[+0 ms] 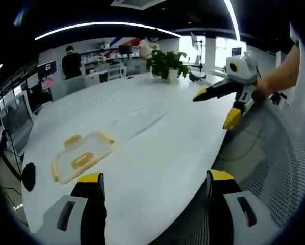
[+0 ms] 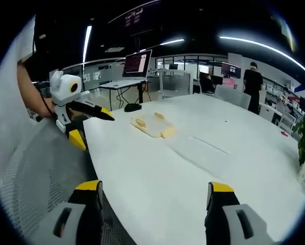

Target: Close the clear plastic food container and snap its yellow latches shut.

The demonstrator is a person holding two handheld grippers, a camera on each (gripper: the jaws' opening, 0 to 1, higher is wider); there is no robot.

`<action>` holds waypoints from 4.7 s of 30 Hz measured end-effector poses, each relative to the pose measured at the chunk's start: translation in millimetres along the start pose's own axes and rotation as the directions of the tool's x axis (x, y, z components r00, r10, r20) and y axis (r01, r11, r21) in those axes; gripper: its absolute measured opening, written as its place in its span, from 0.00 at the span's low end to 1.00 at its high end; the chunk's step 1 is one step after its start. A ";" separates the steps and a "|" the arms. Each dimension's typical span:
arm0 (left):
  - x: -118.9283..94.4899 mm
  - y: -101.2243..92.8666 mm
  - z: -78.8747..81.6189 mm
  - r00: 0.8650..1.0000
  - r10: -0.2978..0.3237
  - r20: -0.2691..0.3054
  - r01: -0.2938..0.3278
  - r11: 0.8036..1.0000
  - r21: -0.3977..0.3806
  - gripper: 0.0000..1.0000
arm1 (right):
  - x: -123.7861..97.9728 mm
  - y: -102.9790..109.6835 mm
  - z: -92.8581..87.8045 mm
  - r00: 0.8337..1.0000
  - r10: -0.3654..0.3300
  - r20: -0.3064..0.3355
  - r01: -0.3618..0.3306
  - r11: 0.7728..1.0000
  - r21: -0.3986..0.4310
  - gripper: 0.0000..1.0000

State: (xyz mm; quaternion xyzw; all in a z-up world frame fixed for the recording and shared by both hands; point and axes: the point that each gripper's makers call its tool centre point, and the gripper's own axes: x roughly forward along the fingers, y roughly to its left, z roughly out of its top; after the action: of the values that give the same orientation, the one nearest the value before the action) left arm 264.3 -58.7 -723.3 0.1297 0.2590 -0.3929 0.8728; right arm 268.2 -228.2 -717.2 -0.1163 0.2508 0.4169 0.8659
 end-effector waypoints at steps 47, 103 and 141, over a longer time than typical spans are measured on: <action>-0.3 15.5 -0.1 1.000 -0.007 -0.020 0.006 1.000 -0.012 0.83 | 14.4 2.1 17.5 0.999 0.041 0.006 -0.041 0.998 -0.038 0.86; 25.0 73.6 14.0 1.000 0.006 -0.009 -0.006 1.000 0.006 0.79 | 107.6 7.3 88.7 0.974 0.225 0.019 -0.220 0.965 -0.140 0.84; 19.4 152.4 2.8 0.999 0.005 -0.052 -0.002 0.998 0.056 0.79 | 157.2 -21.5 90.7 0.954 0.285 -0.088 -0.298 0.931 -0.212 0.82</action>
State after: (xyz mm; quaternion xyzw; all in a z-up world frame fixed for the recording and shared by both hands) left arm 390.8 28.3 -728.2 0.1650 0.2703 -0.3949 0.8624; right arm 398.4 -100.1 -724.1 -0.1857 0.2412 0.5628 0.7685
